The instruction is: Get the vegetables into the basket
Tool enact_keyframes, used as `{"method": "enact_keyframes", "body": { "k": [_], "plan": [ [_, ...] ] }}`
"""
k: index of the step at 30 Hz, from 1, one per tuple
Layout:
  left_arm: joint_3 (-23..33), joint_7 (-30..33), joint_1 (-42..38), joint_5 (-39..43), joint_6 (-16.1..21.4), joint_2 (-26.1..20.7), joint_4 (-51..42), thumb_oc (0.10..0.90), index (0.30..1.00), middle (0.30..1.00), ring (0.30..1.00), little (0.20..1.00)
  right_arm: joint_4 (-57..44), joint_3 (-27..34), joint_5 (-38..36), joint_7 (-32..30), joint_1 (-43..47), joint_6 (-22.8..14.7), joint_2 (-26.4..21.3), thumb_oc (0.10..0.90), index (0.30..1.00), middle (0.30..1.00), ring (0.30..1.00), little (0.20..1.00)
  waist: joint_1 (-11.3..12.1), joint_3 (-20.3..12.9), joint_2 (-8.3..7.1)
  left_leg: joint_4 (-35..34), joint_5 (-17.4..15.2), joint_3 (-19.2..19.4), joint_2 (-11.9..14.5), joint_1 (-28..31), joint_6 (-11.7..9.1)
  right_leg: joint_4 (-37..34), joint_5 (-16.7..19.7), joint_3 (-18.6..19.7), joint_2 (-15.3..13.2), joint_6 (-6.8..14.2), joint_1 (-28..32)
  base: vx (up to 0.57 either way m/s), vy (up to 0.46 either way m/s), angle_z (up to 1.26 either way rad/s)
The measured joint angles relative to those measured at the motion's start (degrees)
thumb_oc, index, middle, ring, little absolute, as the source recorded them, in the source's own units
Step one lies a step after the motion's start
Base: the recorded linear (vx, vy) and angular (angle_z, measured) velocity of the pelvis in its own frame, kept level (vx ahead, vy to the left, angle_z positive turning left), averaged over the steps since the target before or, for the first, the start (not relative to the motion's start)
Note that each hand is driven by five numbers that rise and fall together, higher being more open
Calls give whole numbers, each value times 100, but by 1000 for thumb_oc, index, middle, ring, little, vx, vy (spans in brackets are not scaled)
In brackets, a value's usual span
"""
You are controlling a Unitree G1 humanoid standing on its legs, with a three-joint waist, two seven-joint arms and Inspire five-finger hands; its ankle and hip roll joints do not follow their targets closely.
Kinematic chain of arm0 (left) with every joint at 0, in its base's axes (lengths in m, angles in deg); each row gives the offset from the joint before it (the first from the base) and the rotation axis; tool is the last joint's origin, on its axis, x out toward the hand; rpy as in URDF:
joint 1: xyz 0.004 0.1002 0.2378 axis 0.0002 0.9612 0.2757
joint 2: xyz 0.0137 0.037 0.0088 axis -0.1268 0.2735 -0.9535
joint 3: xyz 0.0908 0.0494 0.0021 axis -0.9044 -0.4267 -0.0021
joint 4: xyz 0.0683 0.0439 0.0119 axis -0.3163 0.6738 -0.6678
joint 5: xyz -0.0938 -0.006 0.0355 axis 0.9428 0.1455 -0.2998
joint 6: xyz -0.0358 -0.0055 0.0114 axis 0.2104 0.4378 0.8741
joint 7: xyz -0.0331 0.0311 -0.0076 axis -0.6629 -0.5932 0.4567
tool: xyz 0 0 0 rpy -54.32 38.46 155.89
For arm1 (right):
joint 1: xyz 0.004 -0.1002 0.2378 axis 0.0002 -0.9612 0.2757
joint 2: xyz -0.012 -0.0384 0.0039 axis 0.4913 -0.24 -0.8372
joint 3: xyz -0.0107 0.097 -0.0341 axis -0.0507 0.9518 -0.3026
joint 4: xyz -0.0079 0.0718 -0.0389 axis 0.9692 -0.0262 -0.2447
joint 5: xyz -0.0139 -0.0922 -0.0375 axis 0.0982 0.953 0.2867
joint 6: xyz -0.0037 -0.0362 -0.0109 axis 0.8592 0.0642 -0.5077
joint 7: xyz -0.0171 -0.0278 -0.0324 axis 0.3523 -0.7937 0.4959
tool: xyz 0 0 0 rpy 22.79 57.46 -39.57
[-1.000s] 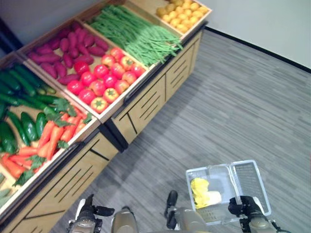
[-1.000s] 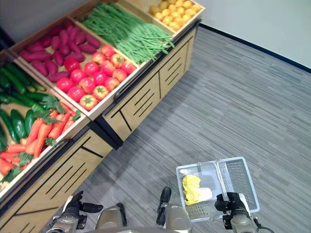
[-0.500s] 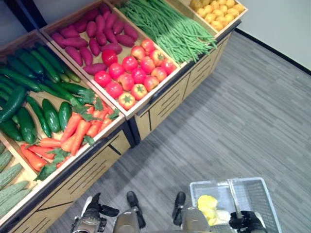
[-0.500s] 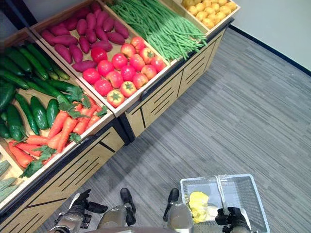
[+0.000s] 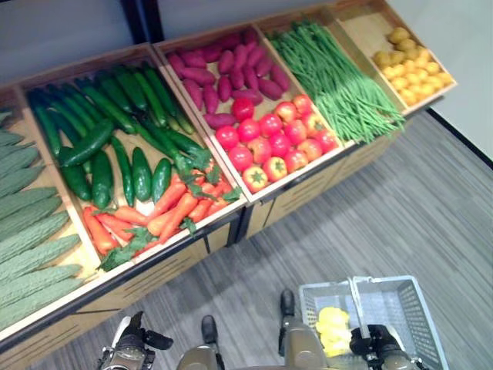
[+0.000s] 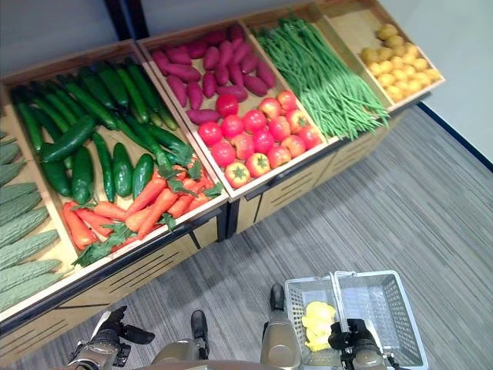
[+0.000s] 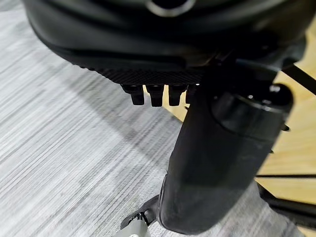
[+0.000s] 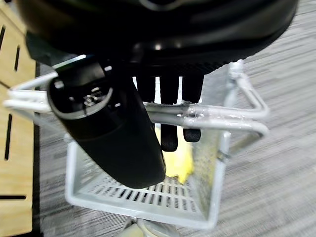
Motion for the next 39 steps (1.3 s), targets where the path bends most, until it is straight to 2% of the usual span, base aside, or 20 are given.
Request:
{"method": "enact_keyframes", "body": {
  "k": [1, 2, 3, 4, 7, 8, 11, 13, 15, 16, 18, 19, 23, 27, 31, 34, 39],
  "plan": [
    [13, 23, 86, 4, 5, -22, 3, 900, 1000, 1000, 1000, 1000, 39, 2, 1, 1, -26, -41, 58, 400, 300, 300, 300, 300, 35, -14, -80, -30, -19, -132, -36, 63, -111, 10, 67, 1, 13, 13, 119, 42, -191, 74],
    [17, 41, 131, 5, 24, -42, 6, 900, 1000, 1000, 1000, 1000, 62, 0, 1, 5, -48, -43, 114, 400, 300, 300, 300, 300, 38, -33, -139, -36, -71, -224, -44, 86, -175, -31, 129, 47, 31, -63, 234, 95, -394, 61],
    [65, 57, 200, 45, 20, 78, -14, 900, 1000, 1000, 1000, 1000, 133, 3, 7, -43, 49, -43, 95, 400, 300, 300, 300, 300, 133, -55, 81, 15, -114, -200, 265, 75, -294, -100, 102, -123, 283, -114, 303, 70, -283, 39],
    [213, 48, 306, 94, 24, 201, 9, 900, 1000, 1000, 1000, 1000, 177, -6, 66, 25, 163, -57, 24, 400, 300, 300, 300, 300, 222, -62, 239, 97, -71, -212, 520, 32, -402, -201, 109, -224, 540, -182, 397, 96, -356, 23],
    [289, 8, 481, 170, -8, 354, -4, 900, 1000, 1000, 1000, 1000, 163, 10, 64, 69, 222, -69, -23, 400, 300, 300, 300, 300, 271, -96, 310, 163, -22, -100, 841, 39, -428, -298, 70, -415, 849, -419, 545, 38, -178, 17],
    [294, -4, 533, 269, -2, 419, -14, 900, 1000, 1000, 1000, 1000, 175, 13, 59, 61, 222, -64, -51, 400, 300, 300, 300, 300, 298, -111, 338, 164, 29, -64, 961, 36, -505, -301, 20, -494, 972, -495, 577, 35, -157, 18],
    [529, 17, 547, 373, 0, 484, -1, 900, 1000, 1000, 1000, 1000, 193, 60, 59, 51, 218, -84, -115, 400, 300, 300, 300, 300, 304, -129, 375, 157, 85, -21, 1121, 2, -568, -302, -31, -625, 1099, -580, 603, 46, -140, 17],
    [941, 123, 500, 612, 21, 570, -19, 900, 1000, 1000, 1000, 1000, 269, 59, 64, 58, 209, -82, -113, 400, 300, 300, 300, 300, 304, -134, 385, 139, 115, -21, 1131, 38, -626, -325, -77, -675, 1105, -646, 672, 43, -27, 17],
    [975, 190, 489, 805, 29, 608, -49, 900, 1000, 1000, 1000, 1000, 326, 62, 87, 56, 208, -53, -117, 400, 300, 300, 300, 300, 308, -177, 454, 70, 71, -23, 1132, 59, -697, -309, -76, -712, 1106, -642, 682, 54, 4, 9],
    [1327, 262, 472, 1010, 72, 659, 2, 900, 1000, 1000, 1000, 1000, 399, 61, 187, 44, 209, -33, -109, 400, 300, 300, 300, 300, 312, -201, 493, 17, 28, -10, 1134, 106, -769, -302, -69, -706, 1094, -632, 701, 0, 0, 0],
    [1606, 531, 470, 1366, 81, 678, 86, 900, 1000, 1000, 1000, 1000, 458, 54, 262, 55, 132, -18, -105, 400, 300, 300, 300, 300, 312, -241, 514, -30, 23, 0, 1075, 190, -772, -304, -55, -679, 1036, -603, 751, 41, 47, -6],
    [2310, 639, 472, 1770, 108, 666, 210, 900, 1000, 1000, 1000, 1000, 515, 54, 313, 54, 52, -4, -105, 400, 300, 300, 300, 300, 319, -337, 543, -112, 22, 44, 1029, 273, -767, -303, -56, -650, 994, -588, 773, 37, 59, -11],
    [3211, 1031, 593, 2769, 159, 279, 651, 900, 1000, 1000, 1000, 1000, 606, 55, 406, 59, -190, 59, -107, 400, 300, 300, 300, 300, 310, -633, 601, -231, 20, 118, 987, 399, -747, -303, -47, -613, 961, -513, 811, 25, 65, -7],
    [3657, 1192, 732, 3273, 174, -84, 955, 900, 1000, 1000, 1000, 1000, 711, 43, 445, 76, -275, 157, -146, 400, 300, 300, 300, 300, 321, -769, 659, -244, 13, 116, 970, 431, -747, -306, -67, -637, 943, -483, 861, 0, 63, 4],
    [3644, 1333, 781, 3277, 135, -325, 857, 900, 1000, 1000, 1000, 1000, 709, -4, 515, 101, -317, 147, -233, 400, 300, 300, 300, 300, 379, -785, 677, -226, 20, 23, 920, 380, -738, -301, -72, -693, 885, -486, 868, -13, 52, 10],
    [3618, 1604, 797, 2888, 123, -489, 547, 900, 1000, 1000, 1000, 1000, 700, -3, 533, 93, -351, 131, -266, 400, 300, 300, 300, 300, 437, -801, 659, -227, 26, -26, 898, 335, -733, -300, -78, -745, 855, -494, 871, -14, 24, 13],
    [3612, 2616, 1118, 1623, 167, -1101, -1412, 900, 1000, 1000, 1000, 1000, 745, 72, 670, 42, -375, -10, -265, 400, 300, 300, 300, 300, 532, -818, 602, -257, 43, -192, 881, 243, -752, -300, -72, -898, 815, -479, 876, -2, 16, 18]
  ]
}}
